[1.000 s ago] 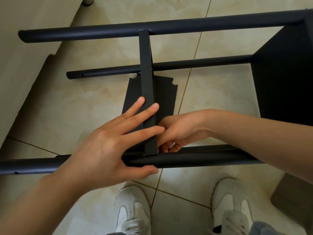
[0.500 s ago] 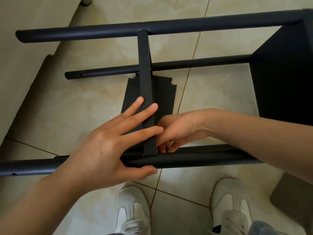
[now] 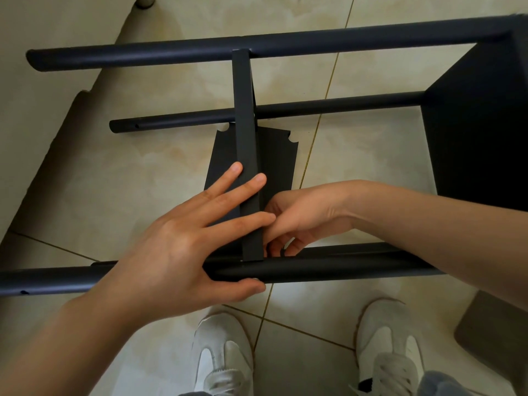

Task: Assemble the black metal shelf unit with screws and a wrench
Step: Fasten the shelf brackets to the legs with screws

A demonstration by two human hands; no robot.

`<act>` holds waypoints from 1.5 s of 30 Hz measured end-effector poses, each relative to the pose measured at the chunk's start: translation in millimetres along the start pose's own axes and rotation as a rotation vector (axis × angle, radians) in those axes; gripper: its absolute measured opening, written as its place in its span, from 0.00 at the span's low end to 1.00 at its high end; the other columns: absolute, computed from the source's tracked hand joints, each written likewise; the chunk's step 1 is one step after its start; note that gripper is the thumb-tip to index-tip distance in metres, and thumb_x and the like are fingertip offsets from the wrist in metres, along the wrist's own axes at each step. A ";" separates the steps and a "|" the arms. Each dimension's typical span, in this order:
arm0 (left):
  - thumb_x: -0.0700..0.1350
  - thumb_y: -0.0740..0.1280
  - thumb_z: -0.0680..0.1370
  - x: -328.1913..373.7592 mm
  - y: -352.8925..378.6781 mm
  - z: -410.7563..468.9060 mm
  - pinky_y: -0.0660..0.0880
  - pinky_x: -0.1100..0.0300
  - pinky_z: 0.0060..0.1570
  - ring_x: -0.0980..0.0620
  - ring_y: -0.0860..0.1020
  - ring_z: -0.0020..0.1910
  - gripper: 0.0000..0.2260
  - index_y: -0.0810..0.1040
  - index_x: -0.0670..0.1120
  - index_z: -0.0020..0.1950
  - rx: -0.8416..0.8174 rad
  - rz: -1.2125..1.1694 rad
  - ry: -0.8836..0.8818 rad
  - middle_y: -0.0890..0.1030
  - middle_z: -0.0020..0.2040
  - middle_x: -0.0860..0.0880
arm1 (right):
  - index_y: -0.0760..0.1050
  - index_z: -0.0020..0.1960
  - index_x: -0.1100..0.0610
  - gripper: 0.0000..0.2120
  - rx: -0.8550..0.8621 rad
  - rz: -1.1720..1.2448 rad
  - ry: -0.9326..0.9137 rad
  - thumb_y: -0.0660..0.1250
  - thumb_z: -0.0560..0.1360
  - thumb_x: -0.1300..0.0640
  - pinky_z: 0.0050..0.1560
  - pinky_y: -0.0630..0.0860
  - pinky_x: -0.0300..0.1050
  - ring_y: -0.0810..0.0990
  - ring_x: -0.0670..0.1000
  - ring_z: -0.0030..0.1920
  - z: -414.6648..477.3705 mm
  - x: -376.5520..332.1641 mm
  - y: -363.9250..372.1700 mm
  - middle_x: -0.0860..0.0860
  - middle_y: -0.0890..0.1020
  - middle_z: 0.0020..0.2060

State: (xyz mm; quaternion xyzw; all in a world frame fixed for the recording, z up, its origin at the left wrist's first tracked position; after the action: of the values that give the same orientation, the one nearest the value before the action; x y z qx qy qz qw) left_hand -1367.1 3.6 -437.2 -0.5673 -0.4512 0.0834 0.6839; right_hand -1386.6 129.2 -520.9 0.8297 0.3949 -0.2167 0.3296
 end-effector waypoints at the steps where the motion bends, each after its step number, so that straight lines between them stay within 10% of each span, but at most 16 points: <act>1: 0.65 0.67 0.72 0.1 0.1 -0.1 0.68 0.48 0.68 0.50 0.55 0.81 0.30 0.75 0.53 0.71 -0.001 0.003 0.000 0.63 0.80 0.52 | 0.80 0.49 0.57 0.04 -0.010 0.010 -0.001 0.66 0.78 0.60 0.50 0.74 0.45 0.79 0.50 0.44 -1.3 -0.4 -0.6 0.53 0.82 0.42; 45: 0.66 0.67 0.73 0.3 0.2 0.3 0.69 0.48 0.68 0.50 0.54 0.81 0.31 0.75 0.53 0.72 0.001 0.006 0.001 0.63 0.80 0.52 | 0.81 0.45 0.57 0.06 -0.009 -0.029 0.027 0.66 0.78 0.59 0.44 0.77 0.39 0.80 0.49 0.41 1.9 3.2 -2.3 0.52 0.83 0.39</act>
State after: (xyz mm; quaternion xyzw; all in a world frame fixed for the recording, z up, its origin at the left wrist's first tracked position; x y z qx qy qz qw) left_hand -1367.1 4.1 -437.2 -0.5686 -0.4491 0.0854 0.6839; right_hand -1386.8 130.6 -525.2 0.8253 0.4125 -0.2085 0.3245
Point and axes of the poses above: each hand's wrist, its own z-axis towards the middle knuckle, its own y-axis out of the palm, x = y × z, the point moved 6 cm from there along z, towards the middle knuckle
